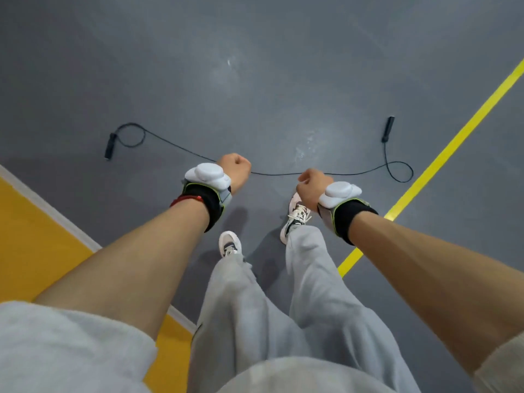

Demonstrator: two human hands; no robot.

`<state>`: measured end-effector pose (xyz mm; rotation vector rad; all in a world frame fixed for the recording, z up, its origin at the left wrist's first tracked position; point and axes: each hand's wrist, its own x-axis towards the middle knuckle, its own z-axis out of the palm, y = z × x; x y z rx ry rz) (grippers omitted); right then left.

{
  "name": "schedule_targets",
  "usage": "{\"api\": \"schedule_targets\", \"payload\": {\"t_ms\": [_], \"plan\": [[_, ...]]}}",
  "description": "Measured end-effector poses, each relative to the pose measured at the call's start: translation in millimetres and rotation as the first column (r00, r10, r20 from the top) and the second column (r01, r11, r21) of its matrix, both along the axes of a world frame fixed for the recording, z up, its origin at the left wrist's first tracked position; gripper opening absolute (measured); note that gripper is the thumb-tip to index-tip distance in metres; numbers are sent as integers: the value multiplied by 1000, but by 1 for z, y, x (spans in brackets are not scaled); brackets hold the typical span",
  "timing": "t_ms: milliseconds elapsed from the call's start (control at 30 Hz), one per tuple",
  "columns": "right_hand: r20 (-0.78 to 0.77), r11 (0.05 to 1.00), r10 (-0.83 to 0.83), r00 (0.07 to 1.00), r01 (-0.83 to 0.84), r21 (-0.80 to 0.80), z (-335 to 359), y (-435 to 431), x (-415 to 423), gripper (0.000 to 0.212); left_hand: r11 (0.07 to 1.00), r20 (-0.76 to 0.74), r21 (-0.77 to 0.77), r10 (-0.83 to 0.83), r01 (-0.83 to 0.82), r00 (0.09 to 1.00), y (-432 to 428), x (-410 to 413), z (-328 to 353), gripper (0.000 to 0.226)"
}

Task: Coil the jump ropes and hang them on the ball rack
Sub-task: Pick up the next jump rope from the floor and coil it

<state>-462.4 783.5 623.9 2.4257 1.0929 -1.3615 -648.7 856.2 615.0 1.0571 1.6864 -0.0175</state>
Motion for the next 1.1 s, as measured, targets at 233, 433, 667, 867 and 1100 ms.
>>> {"api": "schedule_targets", "payload": {"t_ms": [233,433,667,867,1100], "plan": [[-7,992,-52,999,51,-115,-139,28,53,45,990,-127,-37,-143,139,982,20,48,-125,20],[-22,994,-80,997,79,-71,-293,34,75,40,935,-166,-120,-351,334,922,27,56,-282,19],[2,986,169,986,-169,0,-492,42,84,41,840,-165,-94,-542,534,824,39,66,-479,32],[72,945,327,942,-327,-11,-603,43,84,40,663,-201,-69,-741,746,640,44,75,-605,47],[174,855,511,841,-518,-6,-639,44,86,17,443,-287,-8,-860,896,423,42,93,-636,21]]}}
